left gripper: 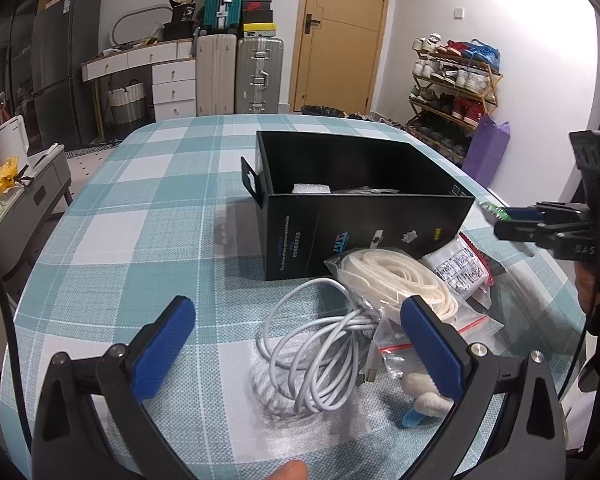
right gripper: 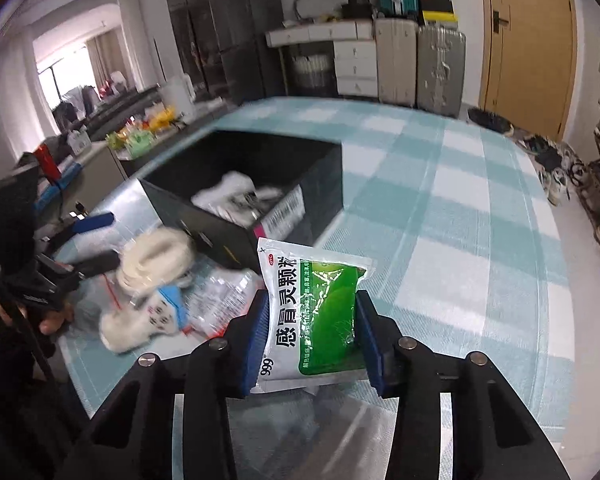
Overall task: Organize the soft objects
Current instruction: 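Grasp the coiled white cable with the left tool while the right tool holds the sachet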
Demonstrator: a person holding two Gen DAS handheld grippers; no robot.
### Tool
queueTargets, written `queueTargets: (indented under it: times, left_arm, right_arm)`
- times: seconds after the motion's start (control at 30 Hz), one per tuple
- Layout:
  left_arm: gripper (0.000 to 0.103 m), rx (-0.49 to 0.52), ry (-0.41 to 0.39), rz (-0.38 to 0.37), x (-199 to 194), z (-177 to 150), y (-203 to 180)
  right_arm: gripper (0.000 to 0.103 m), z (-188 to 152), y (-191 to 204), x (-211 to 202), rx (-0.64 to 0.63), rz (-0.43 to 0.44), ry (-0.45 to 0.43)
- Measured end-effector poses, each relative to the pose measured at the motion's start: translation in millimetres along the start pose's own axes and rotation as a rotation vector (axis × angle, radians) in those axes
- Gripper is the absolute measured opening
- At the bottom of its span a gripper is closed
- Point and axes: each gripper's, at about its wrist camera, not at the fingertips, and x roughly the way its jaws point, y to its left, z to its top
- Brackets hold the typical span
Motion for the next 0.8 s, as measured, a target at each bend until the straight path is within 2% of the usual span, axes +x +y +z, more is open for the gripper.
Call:
queueTargets:
  times: [0.17,0.27,0.5,0.8]
  left_arm:
    - [0.103,0.028,0.016,-0.017,-3,1,-6]
    - [0.103,0.049,0.021,0.001,-6,2,-10]
    - [0.103,-0.018,0.065,-0.047,-11,-1,5]
    - [0.103,0.081,0.094,-0.03,-16,-9,2]
  right_arm:
    - [0.042,7,5,-16,-0.011,0.012,-0.079]
    - [0.042,10,8,-22,-0.019,0.022,-0.103]
    - [0.042,12,11,-26,-0.029,0.028,-0.12]
    - [0.042,12,11,-26,-0.033,0.031,-0.127]
